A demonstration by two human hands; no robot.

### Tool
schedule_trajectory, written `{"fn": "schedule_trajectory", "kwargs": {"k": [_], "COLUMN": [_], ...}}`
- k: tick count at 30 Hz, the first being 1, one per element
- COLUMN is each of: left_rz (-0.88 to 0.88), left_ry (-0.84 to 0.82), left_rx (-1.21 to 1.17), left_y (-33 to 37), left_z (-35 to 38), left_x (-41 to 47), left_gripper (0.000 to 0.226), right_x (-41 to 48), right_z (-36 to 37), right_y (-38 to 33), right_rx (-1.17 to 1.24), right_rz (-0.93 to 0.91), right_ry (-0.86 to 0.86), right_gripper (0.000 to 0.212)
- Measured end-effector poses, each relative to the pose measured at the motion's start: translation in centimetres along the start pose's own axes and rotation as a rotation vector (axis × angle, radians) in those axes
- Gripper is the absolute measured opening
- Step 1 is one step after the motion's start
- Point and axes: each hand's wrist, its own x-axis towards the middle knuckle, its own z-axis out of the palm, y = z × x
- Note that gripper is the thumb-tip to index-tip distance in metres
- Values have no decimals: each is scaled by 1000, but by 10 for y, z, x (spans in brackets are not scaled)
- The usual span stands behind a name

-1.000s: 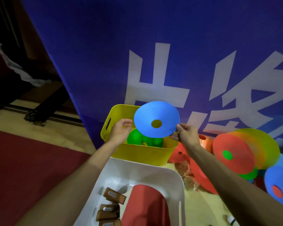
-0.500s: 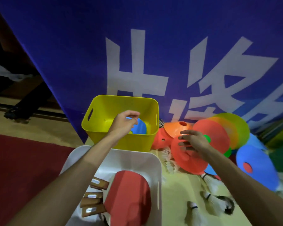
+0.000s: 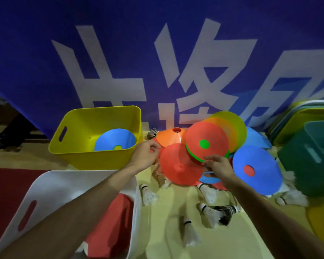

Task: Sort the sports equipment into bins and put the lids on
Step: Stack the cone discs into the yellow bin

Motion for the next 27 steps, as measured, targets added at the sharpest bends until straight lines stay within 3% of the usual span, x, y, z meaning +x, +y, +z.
{"fn": "schedule_trajectory", "kwargs": {"k": [3,9,13,19,27], "left_rz": [-90,-459,-633,-680,-600], "left_ry": [-27,-62,71,219,289], "left_rx": [120,-12,-217,-317,-139], "left_y": [-6,-22,-33,-26,-43], "left_z": [29,79,104,133,132], "left_x": [9,6,3,7,13], "left_gripper": [12,5,36,31,16], "right_x": [7,18,27,41,56], "right_z": [-13,-42,-65,-87,-88], "right_y": [12,27,27,31,29], "right_rx": [10,-3,-13,-45,-353], "right_rz": [29,-7,-56,-71,-221], "right_ry": [-26,-63,-54,-81,-101], "right_gripper": [23,18,17,17,13]}}
